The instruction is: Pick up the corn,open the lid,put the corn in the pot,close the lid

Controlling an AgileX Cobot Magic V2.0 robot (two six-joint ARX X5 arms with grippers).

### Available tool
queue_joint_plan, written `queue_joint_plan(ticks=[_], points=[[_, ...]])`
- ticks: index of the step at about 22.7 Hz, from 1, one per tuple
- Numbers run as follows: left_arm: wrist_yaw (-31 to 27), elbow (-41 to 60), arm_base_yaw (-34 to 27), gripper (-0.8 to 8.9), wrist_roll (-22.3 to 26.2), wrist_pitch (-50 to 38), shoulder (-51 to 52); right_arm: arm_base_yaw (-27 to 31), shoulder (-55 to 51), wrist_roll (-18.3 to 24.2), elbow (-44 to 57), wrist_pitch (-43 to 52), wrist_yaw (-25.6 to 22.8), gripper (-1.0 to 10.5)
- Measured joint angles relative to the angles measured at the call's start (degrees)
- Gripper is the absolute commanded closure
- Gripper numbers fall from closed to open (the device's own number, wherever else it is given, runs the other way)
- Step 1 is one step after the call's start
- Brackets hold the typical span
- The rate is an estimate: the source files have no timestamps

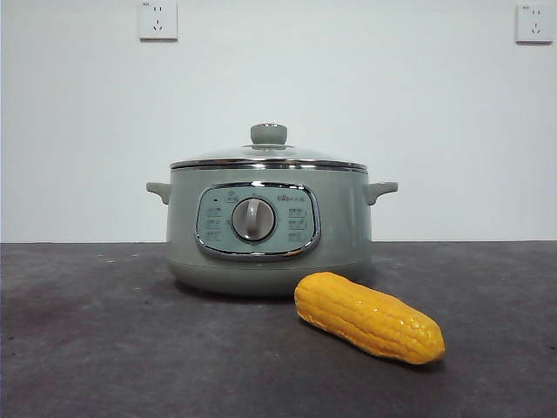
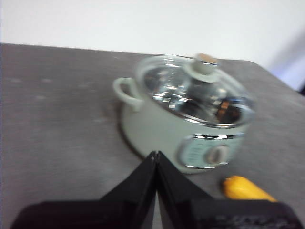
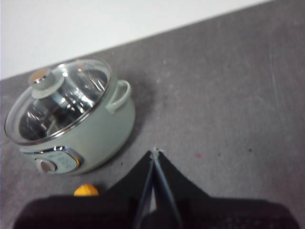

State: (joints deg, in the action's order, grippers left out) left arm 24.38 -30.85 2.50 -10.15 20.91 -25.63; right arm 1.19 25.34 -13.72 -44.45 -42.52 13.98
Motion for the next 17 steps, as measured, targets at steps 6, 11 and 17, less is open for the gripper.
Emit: queue_joint_plan(ticks=[6, 11, 17], points=[[10.82, -3.85, 0.0, 8.17, -0.46, 0.59, -6.88, 0.0, 4.72, -0.13, -2.38, -4.59, 2.12, 9.5], [19.71, -6.29, 0.0, 8.18, -0.57, 0.98, -12.96, 0.0, 10.69, -0.26, -3.34, -6.8, 11.15, 9.4], [26.45, -7.78, 0.13, 8.18, -0.48, 1.16, -20.65, -3.56, 24.2, 2.43, -5.51, -9.07, 17.07, 6.6]])
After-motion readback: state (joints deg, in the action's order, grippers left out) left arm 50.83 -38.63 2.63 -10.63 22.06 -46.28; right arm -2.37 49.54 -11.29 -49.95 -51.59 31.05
